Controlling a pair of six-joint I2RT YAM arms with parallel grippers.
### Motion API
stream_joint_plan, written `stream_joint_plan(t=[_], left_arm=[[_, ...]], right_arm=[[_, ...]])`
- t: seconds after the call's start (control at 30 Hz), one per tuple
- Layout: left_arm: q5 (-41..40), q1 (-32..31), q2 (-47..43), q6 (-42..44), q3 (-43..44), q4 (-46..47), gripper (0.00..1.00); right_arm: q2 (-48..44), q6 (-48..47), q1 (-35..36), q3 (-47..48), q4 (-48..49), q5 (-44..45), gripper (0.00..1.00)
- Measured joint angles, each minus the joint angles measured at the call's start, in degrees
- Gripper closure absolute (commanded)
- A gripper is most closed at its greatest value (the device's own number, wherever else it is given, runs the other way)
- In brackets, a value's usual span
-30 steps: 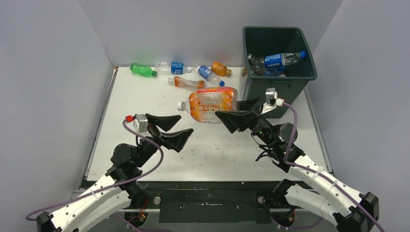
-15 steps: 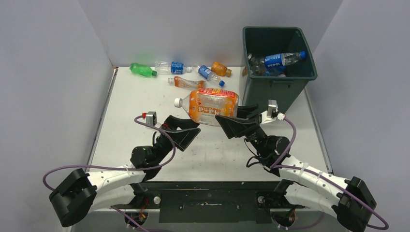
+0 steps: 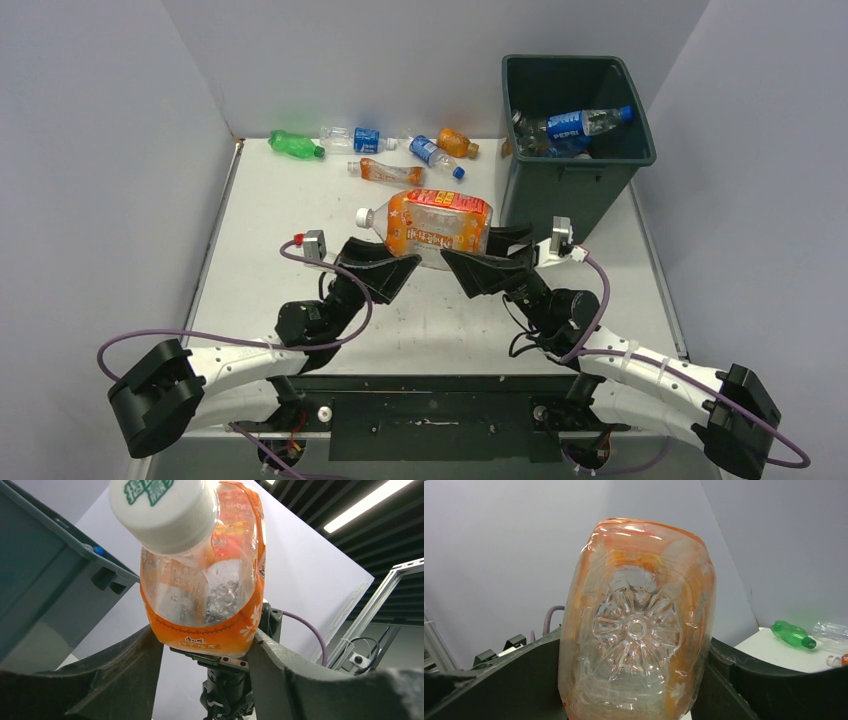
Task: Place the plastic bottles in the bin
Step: Place the plastic bottle in the trash bin.
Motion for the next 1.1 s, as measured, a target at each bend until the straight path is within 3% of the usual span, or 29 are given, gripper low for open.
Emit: stream_joint_plan(t=[0.07,0.1,0.23,0.43,0.5,0.63,0.67,0.73,0.77,0.83,0.97,1.1], left_arm=[[-0.5,0.0,0.2,0.4,0.0,-0.1,0.51],[-0.7,-0.1,0.2,0.5,0.1,-0.1,0.45],[-1.0,-0.4,0.3,1.2,0.2,0.0,0.02],[-1.7,-0.3,1.7,1.6,3.0,0.1,0.01],[-1.5,-0.3,2.3,1.6,3.8,0.1,0.12],[-1.0,-0.2,3.0,1.7,5.0,0.2,0.47],[-1.0,-0.1,3.1,1.9,5.1,0.1,0.54],[-0.7,0.1,3.3,2.5,5.3,-0.2,0.64],[-0.5,0.2,3.4,2.6,5.3,-0.2,0.66],[-0.1,0.3,3.3,3.0,5.3,-0.3,0.7],[2.8,1.8,1.7,2.7,5.0,-0.9,0.74],[11.5,10.9,-5.7,-1.2,5.8,-9.8,0.7]], right_arm=[[-0.8,-0.7,0.2,0.0,-1.0,0.0,0.62],[-1.2,-1.0,0.3,0.0,-1.7,0.0,0.62],[-2.8,-1.8,0.3,-0.3,-3.6,0.1,0.62],[-3.5,-1.1,0.3,-3.3,-1.3,0.2,0.63],[-3.3,-0.4,0.3,-3.9,-0.3,0.0,0.63],[-2.6,1.3,0.4,-4.5,2.5,-0.3,0.58],[-2.5,1.9,0.4,-4.6,3.2,-0.6,0.53],[-2.5,1.5,0.4,-4.6,3.5,-1.0,0.29],[-2.6,1.2,0.4,-4.6,3.1,-1.0,0.16],[-3.7,1.0,0.4,-4.6,0.8,-1.5,0.02],[-9.9,-1.9,0.8,-0.8,-16.7,-2.2,0.1],[-16.1,-8.2,1.0,10.1,-40.5,-1.8,0.1]])
